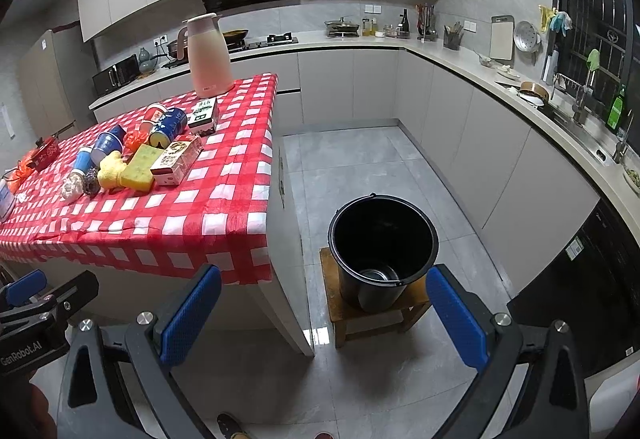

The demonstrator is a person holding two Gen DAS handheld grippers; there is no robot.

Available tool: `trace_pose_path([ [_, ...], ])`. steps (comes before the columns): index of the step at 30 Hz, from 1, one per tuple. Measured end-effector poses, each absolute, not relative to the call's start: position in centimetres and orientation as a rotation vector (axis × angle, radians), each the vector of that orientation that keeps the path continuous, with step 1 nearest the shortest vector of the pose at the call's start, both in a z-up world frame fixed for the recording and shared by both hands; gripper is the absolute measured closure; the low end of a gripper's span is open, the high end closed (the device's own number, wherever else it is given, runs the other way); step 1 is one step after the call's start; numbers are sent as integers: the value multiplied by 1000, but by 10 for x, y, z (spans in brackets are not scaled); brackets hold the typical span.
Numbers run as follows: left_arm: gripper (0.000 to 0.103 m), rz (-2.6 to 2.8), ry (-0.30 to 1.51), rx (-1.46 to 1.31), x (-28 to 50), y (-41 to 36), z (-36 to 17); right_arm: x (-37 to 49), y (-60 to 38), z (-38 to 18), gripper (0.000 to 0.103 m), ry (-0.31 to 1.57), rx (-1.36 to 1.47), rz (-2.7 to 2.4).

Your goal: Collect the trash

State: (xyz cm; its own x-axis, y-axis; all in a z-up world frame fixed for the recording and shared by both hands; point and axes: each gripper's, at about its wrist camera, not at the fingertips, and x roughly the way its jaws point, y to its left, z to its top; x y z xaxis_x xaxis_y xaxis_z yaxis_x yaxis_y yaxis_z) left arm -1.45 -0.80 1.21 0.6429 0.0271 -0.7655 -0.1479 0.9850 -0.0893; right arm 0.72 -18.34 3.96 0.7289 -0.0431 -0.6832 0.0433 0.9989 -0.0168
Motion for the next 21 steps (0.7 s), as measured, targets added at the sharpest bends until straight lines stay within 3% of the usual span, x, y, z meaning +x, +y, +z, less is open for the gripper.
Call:
trace_pose_path([
  [21,0,104,864,-151,-14,-6,13,9,-184,40,0,753,1,-49],
])
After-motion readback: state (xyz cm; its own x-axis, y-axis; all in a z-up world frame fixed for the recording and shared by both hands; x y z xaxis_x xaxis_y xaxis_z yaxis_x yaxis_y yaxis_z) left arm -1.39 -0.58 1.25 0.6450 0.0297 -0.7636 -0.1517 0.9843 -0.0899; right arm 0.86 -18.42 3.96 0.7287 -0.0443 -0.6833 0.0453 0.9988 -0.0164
